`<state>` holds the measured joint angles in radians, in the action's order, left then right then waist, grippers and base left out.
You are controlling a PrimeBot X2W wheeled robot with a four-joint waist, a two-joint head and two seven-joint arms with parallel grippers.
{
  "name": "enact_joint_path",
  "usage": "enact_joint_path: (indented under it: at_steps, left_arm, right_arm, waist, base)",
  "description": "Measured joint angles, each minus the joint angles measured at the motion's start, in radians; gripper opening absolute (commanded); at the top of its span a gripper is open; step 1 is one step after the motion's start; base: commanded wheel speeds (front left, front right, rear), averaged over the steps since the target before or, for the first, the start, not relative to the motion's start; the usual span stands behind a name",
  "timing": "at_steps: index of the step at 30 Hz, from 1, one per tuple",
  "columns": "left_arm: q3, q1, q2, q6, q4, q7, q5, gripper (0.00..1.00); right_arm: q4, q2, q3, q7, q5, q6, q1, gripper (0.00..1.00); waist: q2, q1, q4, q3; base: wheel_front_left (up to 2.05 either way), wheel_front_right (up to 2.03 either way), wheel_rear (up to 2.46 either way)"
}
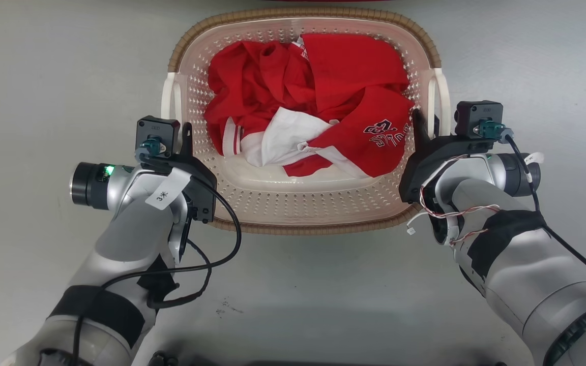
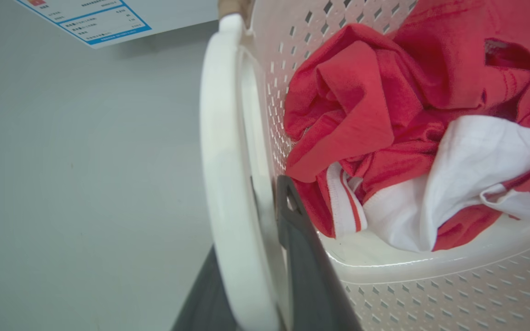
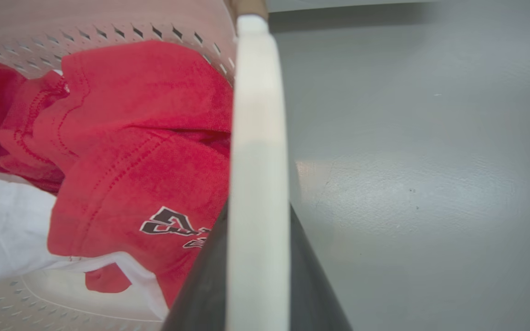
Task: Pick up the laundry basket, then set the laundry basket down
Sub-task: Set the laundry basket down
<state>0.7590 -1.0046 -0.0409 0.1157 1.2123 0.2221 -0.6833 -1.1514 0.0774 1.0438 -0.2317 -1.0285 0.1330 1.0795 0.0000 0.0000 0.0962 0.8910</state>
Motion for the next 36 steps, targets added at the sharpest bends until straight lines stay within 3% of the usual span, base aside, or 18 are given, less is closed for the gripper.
enact_joint_path:
  at_steps: [1, 2, 3, 4, 5, 6, 7, 9, 10, 36]
  left_arm:
    - [-0.001, -0.001, 0.001, 0.000, 0.001, 0.001, 0.000, 0.00]
    - [-0.002, -0.002, 0.001, 0.000, 0.002, 0.001, 0.000, 0.00]
    - [-0.002, -0.004, 0.001, 0.000, 0.002, 0.007, 0.000, 0.28]
    - [-0.002, -0.009, 0.001, 0.000, 0.003, 0.010, 0.001, 0.42]
    - [-0.004, -0.015, 0.001, 0.002, 0.004, 0.010, 0.002, 0.42]
    - [-0.005, -0.019, 0.001, 0.002, 0.005, 0.010, 0.002, 0.52]
    - [-0.006, -0.020, 0.002, 0.003, 0.005, 0.010, 0.002, 0.69]
    - [-0.008, -0.019, 0.003, 0.003, 0.008, 0.015, 0.002, 0.87]
    - [-0.010, -0.019, 0.004, 0.004, 0.010, 0.015, 0.002, 1.00]
    - [-0.041, 0.003, 0.009, 0.008, 0.001, 0.027, 0.003, 1.00]
  right_arm:
    - [0.000, 0.000, 0.000, 0.000, 0.000, 0.000, 0.000, 0.27]
    - [-0.001, 0.000, 0.000, -0.003, 0.000, 0.000, 0.000, 0.29]
    - [-0.003, 0.000, 0.001, -0.003, 0.000, 0.000, 0.000, 0.44]
    - [-0.006, 0.000, 0.002, -0.004, 0.000, 0.000, 0.000, 0.60]
    - [-0.006, 0.000, 0.002, -0.005, 0.000, 0.000, 0.000, 0.60]
    - [-0.007, 0.000, 0.002, -0.008, 0.000, 0.000, 0.000, 0.87]
    - [-0.007, -0.001, 0.002, -0.008, 0.000, -0.001, 0.001, 1.00]
    - [-0.007, -0.006, 0.002, -0.008, 0.000, -0.001, 0.003, 1.00]
    - [-0.007, -0.008, 0.003, -0.009, 0.000, -0.001, 0.005, 1.00]
    - [-0.045, -0.011, -0.029, -0.018, 0.019, -0.001, 0.010, 1.00]
  waist:
    - [0.0001, 0.0000, 0.000, 0.000]
    - [0.0000, 0.0000, 0.001, 0.000]
    - [0.0000, 0.0000, 0.001, 0.000]
    - [0.0000, 0.0000, 0.001, -0.001]
    - [0.0000, 0.0000, 0.001, -0.001]
    - [0.0000, 0.0000, 0.001, -0.001]
    - [0.0000, 0.0000, 0.002, -0.001]
    - [0.0000, -0.0001, 0.002, -0.003]
    - [0.0000, 0.0000, 0.002, -0.003]
    - [0.0000, 0.0000, -0.015, -0.131]
  base:
    - [0.00, 0.00, 0.00]
    - [0.00, 0.00, 0.00]
    - [0.00, 0.00, 0.00]
    - [0.00, 0.00, 0.00]
    - [0.00, 0.00, 0.00]
    - [0.00, 0.00, 0.00]
    - [0.00, 0.00, 0.00]
    - [0.00, 0.00, 0.00]
    - [0.00, 0.00, 0.00]
    - [0.00, 0.00, 0.00]
